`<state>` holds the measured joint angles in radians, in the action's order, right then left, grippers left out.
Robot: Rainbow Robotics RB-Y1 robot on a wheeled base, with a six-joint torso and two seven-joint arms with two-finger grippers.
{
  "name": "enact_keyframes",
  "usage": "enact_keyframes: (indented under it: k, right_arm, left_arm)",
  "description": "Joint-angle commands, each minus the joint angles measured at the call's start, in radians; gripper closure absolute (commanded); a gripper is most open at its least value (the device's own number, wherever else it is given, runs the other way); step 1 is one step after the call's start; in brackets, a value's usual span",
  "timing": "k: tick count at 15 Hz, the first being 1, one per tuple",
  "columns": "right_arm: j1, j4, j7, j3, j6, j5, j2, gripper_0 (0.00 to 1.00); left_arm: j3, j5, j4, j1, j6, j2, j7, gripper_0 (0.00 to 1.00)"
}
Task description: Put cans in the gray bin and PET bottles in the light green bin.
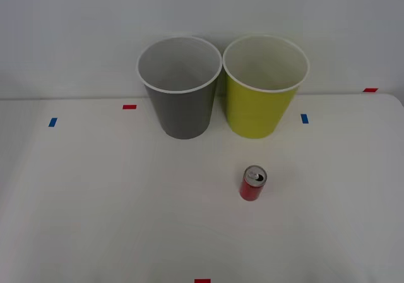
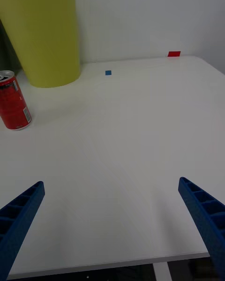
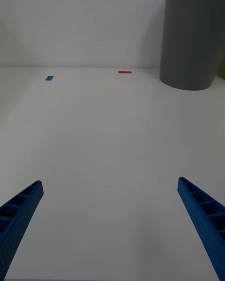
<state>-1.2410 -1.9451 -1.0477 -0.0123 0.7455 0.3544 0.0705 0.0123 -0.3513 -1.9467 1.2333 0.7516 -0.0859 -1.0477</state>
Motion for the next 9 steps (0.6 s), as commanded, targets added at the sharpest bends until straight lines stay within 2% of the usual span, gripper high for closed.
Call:
enact_keyframes:
  k: [1, 9]
  right_arm:
    - [0.000, 0.000, 0.000, 0.000, 0.000, 0.000, 0.000, 0.00]
    - [0.000, 0.000, 0.000, 0.000, 0.000, 0.000, 0.000, 0.00]
  left_arm:
    - [0.000, 0.000, 0.000, 0.000, 0.000, 0.000, 0.000, 0.00]
    - [0.000, 0.000, 0.000, 0.000, 0.000, 0.000, 0.000, 0.00]
